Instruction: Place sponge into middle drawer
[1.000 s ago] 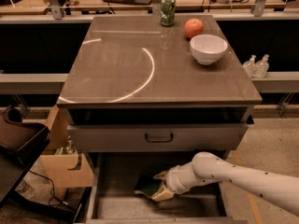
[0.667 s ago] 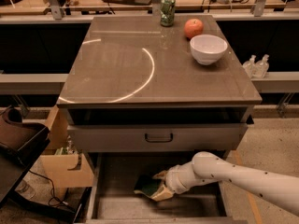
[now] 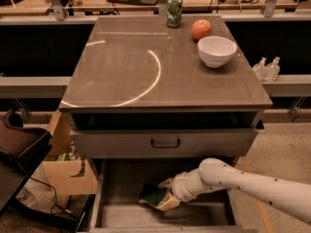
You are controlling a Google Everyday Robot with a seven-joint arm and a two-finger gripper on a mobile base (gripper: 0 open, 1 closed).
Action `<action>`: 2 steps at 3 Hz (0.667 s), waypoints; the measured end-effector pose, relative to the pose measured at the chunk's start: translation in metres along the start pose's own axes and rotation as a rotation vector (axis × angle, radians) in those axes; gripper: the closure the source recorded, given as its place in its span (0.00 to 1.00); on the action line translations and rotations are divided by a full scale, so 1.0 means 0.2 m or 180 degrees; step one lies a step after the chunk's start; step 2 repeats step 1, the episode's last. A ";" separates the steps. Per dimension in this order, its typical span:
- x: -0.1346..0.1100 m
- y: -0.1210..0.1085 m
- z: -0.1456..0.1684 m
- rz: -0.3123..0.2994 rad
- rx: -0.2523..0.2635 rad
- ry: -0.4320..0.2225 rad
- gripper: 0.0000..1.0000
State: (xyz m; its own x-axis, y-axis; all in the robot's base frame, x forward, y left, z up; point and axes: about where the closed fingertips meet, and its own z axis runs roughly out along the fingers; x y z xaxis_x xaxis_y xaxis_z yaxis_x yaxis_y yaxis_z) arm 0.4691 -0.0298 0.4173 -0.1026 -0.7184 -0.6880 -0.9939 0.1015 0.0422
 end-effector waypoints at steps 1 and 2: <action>0.00 0.01 0.01 -0.0001 -0.0010 -0.0002 0.06; 0.00 0.01 0.01 -0.0001 -0.0010 -0.0002 0.06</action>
Offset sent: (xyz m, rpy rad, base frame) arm 0.0000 0.0000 0.0000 0.0000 0.0000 0.0000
